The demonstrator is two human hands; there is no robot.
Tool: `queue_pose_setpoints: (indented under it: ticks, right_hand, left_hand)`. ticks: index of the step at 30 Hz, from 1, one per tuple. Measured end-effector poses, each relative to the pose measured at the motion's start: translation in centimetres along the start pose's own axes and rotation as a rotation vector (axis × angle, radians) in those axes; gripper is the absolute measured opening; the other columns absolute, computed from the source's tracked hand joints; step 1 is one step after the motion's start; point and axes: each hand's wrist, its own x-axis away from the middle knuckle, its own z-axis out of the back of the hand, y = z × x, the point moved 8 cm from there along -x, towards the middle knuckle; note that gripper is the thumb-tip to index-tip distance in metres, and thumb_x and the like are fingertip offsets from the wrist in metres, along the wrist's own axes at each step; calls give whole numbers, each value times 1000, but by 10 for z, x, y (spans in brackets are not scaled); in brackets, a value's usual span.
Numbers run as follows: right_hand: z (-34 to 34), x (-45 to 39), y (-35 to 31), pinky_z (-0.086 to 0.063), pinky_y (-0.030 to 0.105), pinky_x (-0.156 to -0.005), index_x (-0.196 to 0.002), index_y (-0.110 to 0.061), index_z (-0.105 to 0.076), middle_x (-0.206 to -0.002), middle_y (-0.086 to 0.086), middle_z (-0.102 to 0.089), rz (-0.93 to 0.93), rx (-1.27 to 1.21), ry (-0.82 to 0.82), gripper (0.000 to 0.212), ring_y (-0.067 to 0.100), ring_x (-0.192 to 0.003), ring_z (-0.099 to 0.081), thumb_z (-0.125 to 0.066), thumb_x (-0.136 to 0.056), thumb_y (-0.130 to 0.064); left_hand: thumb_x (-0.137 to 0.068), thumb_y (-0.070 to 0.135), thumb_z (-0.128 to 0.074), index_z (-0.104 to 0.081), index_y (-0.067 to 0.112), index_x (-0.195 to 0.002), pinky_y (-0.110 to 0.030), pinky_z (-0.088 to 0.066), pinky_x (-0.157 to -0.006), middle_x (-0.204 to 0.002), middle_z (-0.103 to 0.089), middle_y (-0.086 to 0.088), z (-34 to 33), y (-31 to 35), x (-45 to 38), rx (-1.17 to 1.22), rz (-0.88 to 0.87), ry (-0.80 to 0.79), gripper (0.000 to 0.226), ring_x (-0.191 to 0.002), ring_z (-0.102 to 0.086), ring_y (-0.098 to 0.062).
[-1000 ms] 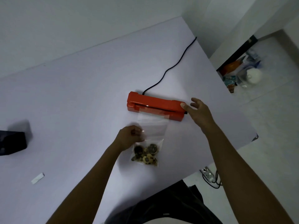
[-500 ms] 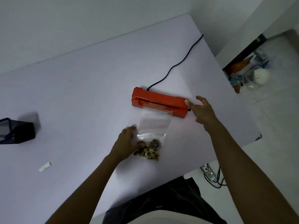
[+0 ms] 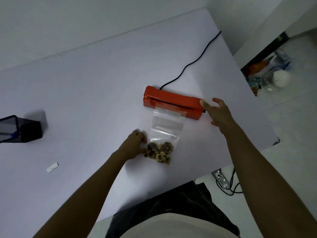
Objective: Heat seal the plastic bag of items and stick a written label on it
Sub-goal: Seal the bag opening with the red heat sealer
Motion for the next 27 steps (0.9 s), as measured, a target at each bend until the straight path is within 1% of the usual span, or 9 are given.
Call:
queue_pose_setpoints:
  ticks: [2,6,8,11,15,18,21,27]
  right_hand:
    - [0,1,0,-48,43,-95,-144,-23,-35,-145,12,-41,0,3,1,82,27,-126,-45,-68,-77,-59]
    - [1,2,0,-48,44,-95,-144,-22,-36,-149,9,-38,1,19,7,84,28,-129,-43,-68,-76,-60]
    - [1,2,-1,-49,42,-90,-144,-22,-36,-149,9,-37,-4,25,4,83,28,-130,-43,-68,-77,-60]
    - [1,2,-1,-49,41,-86,-144,-22,-36,-149,10,-36,-8,37,2,82,29,-129,-42,-67,-78,-59]
    - [0,2,-1,-49,39,-80,-144,-22,-36,-149,10,-37,-10,41,-2,83,28,-128,-43,-67,-77,-60]
    - [1,2,-1,-50,40,-82,-144,-23,-36,-149,9,-37,-19,41,-5,84,28,-128,-44,-68,-76,-61]
    - [1,2,0,-51,44,-89,-144,-25,-36,-150,8,-36,-30,48,-13,85,28,-129,-43,-68,-75,-62]
    - [1,4,-2,-51,41,-85,-141,-23,-39,-146,8,-40,-26,24,-10,83,25,-125,-45,-70,-74,-61]
  left_hand:
    - [-72,26,-81,-56,12,-101,-25,-38,-74,-107,-43,-3,-1,-1,0,9,-6,7,41,-93,-45,-18]
    - [-71,27,-81,-56,13,-103,-25,-38,-75,-106,-40,-1,-1,-1,1,9,-2,13,43,-93,-43,-17]
    - [-71,28,-81,-56,12,-104,-26,-39,-76,-106,-41,-2,-1,-1,1,7,-3,8,43,-94,-43,-17]
    - [-71,29,-81,-56,13,-104,-27,-42,-78,-109,-43,-5,-1,-1,0,4,-3,-1,44,-95,-44,-18]
    - [-70,28,-81,-56,14,-102,-29,-45,-79,-107,-41,-2,-1,-2,0,11,1,-4,43,-95,-45,-18]
    - [-70,27,-81,-55,14,-100,-29,-45,-79,-107,-42,-2,-1,-2,0,17,0,-9,41,-96,-46,-20]
    - [-71,27,-81,-55,13,-100,-27,-41,-76,-107,-40,-1,-2,-2,-1,13,6,-17,42,-94,-44,-18]
    - [-71,27,-81,-56,13,-104,-26,-39,-77,-108,-39,-1,-2,-2,0,-4,22,-23,44,-96,-45,-19]
